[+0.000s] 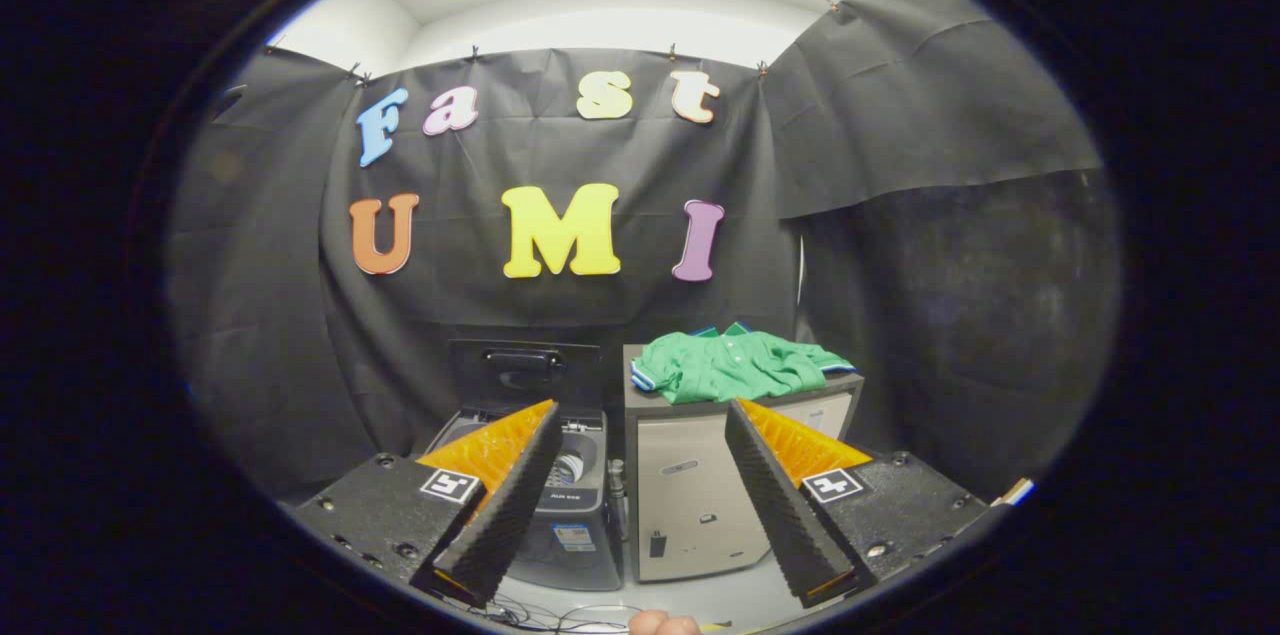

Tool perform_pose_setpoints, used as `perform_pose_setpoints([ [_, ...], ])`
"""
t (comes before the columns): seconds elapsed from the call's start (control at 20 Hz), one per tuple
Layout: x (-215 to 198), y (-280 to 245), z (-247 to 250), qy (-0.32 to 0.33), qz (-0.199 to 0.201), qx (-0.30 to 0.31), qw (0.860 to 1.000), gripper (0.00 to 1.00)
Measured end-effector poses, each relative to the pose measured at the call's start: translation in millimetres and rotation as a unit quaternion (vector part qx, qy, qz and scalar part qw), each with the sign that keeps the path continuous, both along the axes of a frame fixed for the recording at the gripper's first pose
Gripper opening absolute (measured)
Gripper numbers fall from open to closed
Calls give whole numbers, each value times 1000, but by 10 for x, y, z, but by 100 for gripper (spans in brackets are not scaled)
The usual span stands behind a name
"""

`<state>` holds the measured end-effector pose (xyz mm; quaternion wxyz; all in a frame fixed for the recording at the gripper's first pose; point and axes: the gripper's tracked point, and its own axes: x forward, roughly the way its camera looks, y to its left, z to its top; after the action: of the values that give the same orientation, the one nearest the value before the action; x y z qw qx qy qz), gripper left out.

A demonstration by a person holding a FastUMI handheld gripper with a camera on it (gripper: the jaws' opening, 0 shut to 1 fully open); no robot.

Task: Put the clothes into the washing machine and then close the washing machine lid.

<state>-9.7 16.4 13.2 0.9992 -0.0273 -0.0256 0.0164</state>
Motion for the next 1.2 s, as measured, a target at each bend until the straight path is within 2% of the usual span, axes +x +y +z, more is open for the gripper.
perform_pose_setpoints([
  [0.25, -8, 77, 43, -7, 6, -13, 1000, 100],
  [1.2, 166, 139, 71, 9, 1, -1, 1000, 100],
])
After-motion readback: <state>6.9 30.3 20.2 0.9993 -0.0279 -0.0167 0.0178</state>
